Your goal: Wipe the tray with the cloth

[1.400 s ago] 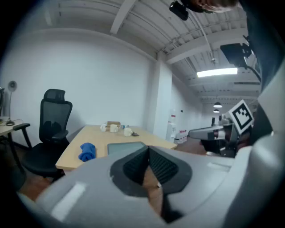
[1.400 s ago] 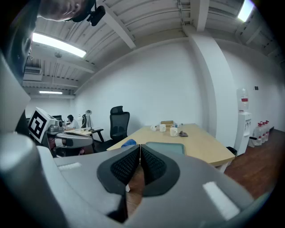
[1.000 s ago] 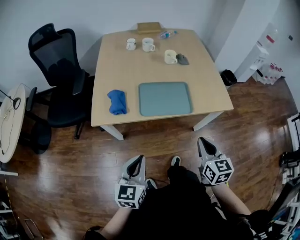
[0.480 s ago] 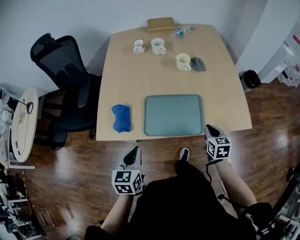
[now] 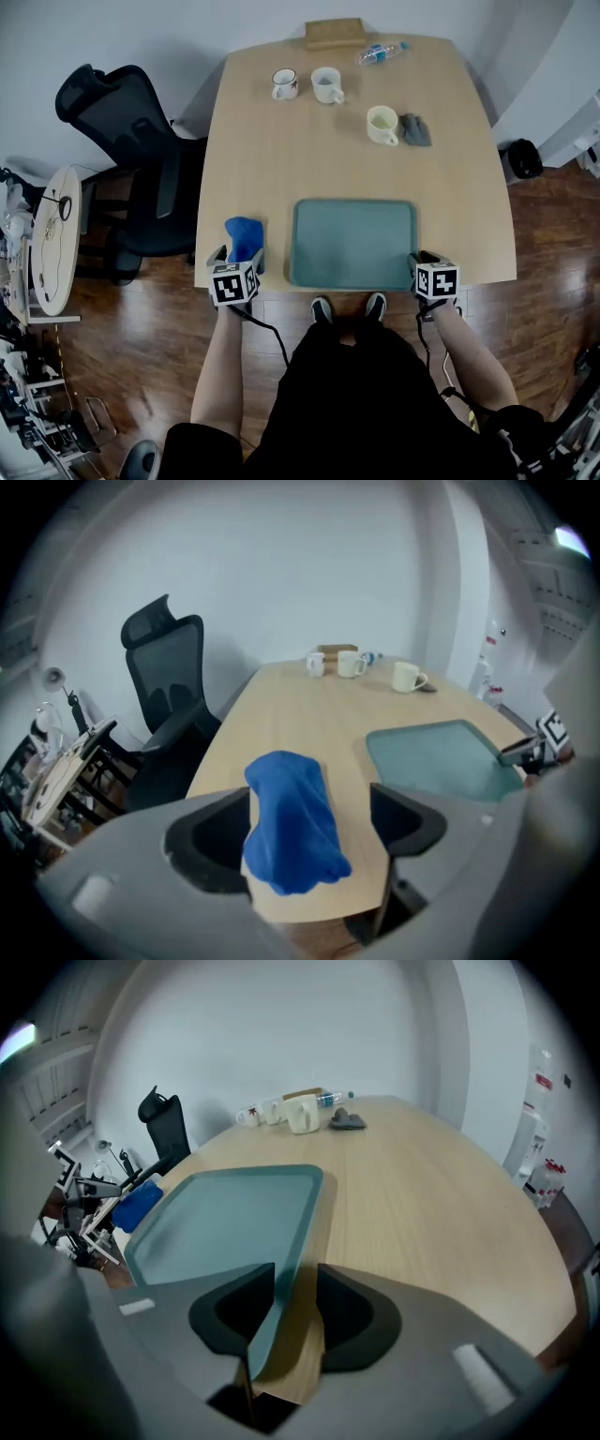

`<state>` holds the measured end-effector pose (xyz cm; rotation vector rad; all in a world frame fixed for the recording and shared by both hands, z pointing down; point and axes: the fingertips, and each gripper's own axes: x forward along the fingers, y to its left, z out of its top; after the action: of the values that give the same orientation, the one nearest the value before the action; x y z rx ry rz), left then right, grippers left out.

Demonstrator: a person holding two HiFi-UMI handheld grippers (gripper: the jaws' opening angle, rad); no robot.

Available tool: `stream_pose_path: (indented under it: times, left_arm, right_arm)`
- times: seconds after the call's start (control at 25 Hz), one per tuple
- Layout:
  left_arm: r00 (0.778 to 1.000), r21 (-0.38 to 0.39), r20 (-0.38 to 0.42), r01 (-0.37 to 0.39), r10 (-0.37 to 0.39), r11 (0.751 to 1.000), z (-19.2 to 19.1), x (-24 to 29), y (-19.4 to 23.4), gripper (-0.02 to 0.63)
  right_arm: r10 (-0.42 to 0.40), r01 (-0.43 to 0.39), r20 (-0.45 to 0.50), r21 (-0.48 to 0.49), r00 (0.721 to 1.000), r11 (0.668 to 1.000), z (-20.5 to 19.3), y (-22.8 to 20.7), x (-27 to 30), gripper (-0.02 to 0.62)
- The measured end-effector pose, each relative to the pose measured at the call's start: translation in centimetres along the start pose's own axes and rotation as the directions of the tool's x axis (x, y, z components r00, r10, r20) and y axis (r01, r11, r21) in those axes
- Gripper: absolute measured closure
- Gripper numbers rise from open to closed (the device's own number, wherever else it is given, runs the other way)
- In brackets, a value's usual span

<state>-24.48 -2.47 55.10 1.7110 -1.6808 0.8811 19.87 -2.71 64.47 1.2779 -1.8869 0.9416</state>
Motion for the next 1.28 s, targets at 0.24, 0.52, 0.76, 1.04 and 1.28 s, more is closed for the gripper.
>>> stream_pose_path:
  times: [0.24, 0.52, 0.76, 1.04, 1.28]
  left_arm:
    - [0.962, 0.088, -0.266, 0.078, -0.052, 0.993, -3.8, 7.1, 0.7, 0.204]
    - [0.964, 0.036, -0.236, 0.135, -0.123, 0.990, -3.1, 6.1, 0.9, 0.441]
    - [0.922, 0.071, -0.207, 0.348, -0.328, 0.935, 2.7, 6.1, -9.7, 0.454]
    - [0.923, 0.194, -0.325, 0.275, -0.203, 0.942, 3.1, 10.2, -12.5, 0.446]
    - [0.889, 0.220, -0.385, 0.350, -0.249, 0.910, 2.8, 9.9, -16.4, 0.446]
  right_arm:
    - [0.004, -0.004, -0.027, 0.025, 1.000, 1.000, -0.6, -0.2, 0.7, 0.516]
    - [-0.026, 0.027, -0.028, 0.019, 0.999, 0.999, 0.2, 0.0, 0.6, 0.560]
    - [-0.023, 0.024, -0.030, 0.054, 0.999, 0.998, 0.1, 0.0, 0.7, 0.561]
    - [-0.015, 0.015, -0.017, 0.021, 1.000, 1.000, 0.9, 0.5, 0.7, 0.561]
    - [0.042, -0.042, -0.013, -0.009, 0.999, 0.999, 1.4, 2.6, 1.2, 0.558]
